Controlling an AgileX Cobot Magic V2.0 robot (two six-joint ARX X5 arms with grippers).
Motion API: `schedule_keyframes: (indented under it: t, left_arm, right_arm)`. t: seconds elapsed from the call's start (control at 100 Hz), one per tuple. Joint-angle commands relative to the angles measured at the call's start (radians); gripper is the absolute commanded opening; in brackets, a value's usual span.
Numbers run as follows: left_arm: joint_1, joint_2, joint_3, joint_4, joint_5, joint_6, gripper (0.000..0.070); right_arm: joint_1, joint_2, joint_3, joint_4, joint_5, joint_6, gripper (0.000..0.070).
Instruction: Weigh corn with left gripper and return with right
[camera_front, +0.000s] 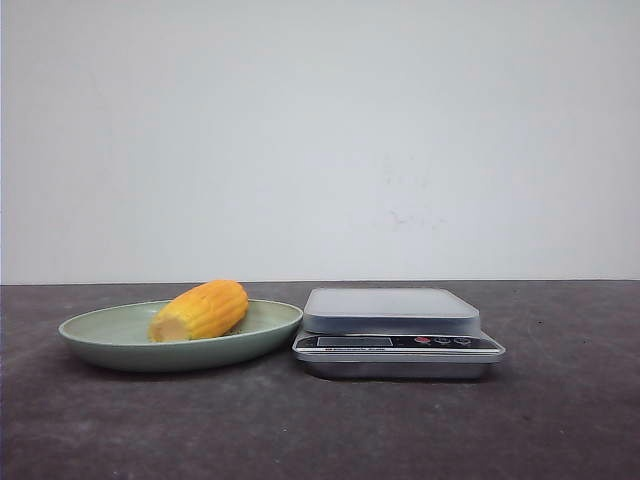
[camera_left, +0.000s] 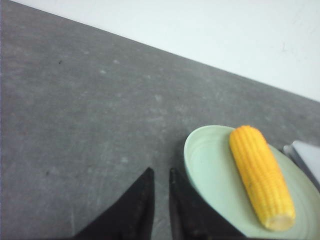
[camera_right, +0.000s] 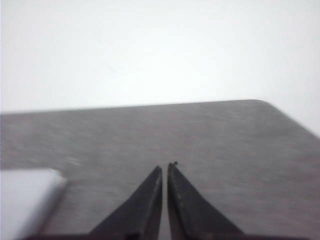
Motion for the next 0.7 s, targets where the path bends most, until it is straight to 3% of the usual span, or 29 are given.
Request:
schedule_keyframes:
  t: [0.0, 0.14, 0.25, 0.43, 0.53, 0.56, 0.59, 0.65, 0.69]
  left_arm:
    - [-0.003, -0.002, -0.010, 0.020, 0.015, -0.050, 0.0013]
    - [-0.003, 0.006, 0.053, -0.025, 0.090, -0.097, 0.0015]
    - [-0.001, 0.043, 0.176, -0.056, 0.088, -0.208, 0.0015]
    - [-0.001, 0.235, 0.479, -0.067, 0.092, -0.114, 0.0015]
    - [-0.001, 0.385, 0.646, -0.119, 0.146, -0.076, 0.0022]
    - [-0.001, 0.423, 0.689, -0.141, 0.153, -0.076, 0.0051]
    - [-0.001, 0.458, 0.728, -0.159, 0.159, -0.077, 0.0119]
    - [-0.001, 0.518, 0.789, -0.183, 0.167, -0.076, 0.0349]
    - [-0.002, 0.550, 0.820, -0.197, 0.172, -0.077, 0.0509]
  right_arm:
    - [0.000, -0.002, 0.007, 0.021, -0.066, 0.103, 0.0011]
    - [0.000, -0.002, 0.018, 0.012, -0.163, 0.275, 0.0003]
    - [0.000, -0.002, 0.101, -0.095, -0.184, 0.367, 0.0003]
    - [0.000, 0.049, 0.323, -0.185, -0.174, 0.359, 0.0003]
    - [0.000, 0.127, 0.436, -0.224, -0.172, 0.337, 0.0009]
    - [0.000, 0.149, 0.465, -0.234, -0.184, 0.333, 0.0052]
    - [0.000, 0.171, 0.491, -0.245, -0.188, 0.325, 0.0160]
    - [0.000, 0.200, 0.539, -0.271, -0.206, 0.306, 0.0472]
    - [0.000, 0.215, 0.565, -0.284, -0.216, 0.285, 0.0596]
